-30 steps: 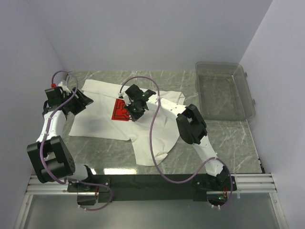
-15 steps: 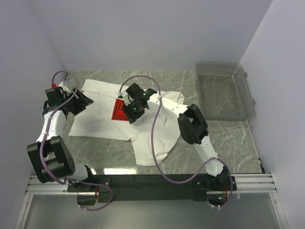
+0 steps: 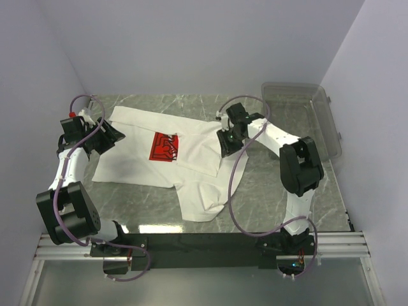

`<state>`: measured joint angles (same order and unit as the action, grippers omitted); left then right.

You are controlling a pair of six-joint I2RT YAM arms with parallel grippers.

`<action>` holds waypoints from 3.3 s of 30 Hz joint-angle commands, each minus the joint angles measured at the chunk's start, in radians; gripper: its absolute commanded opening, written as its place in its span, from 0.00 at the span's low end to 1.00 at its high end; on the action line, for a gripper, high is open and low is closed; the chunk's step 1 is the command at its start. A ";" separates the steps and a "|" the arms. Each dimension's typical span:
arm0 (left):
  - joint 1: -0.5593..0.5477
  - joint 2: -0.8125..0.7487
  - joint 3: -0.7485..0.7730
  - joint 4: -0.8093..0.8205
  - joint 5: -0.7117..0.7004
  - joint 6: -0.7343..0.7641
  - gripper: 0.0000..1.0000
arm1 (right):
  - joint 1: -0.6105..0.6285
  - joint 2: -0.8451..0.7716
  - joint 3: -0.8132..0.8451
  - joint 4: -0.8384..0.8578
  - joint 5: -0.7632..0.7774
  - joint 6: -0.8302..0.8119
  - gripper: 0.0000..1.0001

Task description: Fold and stack the t-shirts

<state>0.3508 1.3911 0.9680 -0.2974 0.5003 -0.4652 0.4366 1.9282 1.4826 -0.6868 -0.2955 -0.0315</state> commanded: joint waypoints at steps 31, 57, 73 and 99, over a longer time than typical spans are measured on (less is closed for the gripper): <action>-0.001 0.006 0.000 0.000 0.017 0.014 0.69 | -0.203 0.376 0.513 0.032 0.328 0.176 0.42; -0.001 0.025 0.026 -0.022 0.006 0.007 0.69 | -0.230 0.419 0.553 0.052 0.239 0.268 0.19; -0.003 0.028 0.017 -0.009 0.010 0.007 0.69 | -0.236 0.270 0.341 0.151 0.343 0.251 0.00; 0.037 -0.142 0.060 -0.261 -0.338 -0.205 0.94 | 0.022 -0.222 -0.151 -0.505 -0.600 -1.457 0.72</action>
<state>0.3744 1.2095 1.0199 -0.4156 0.1875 -0.5793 0.4248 1.7374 1.4117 -0.8692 -0.6815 -0.9089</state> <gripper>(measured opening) 0.945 0.717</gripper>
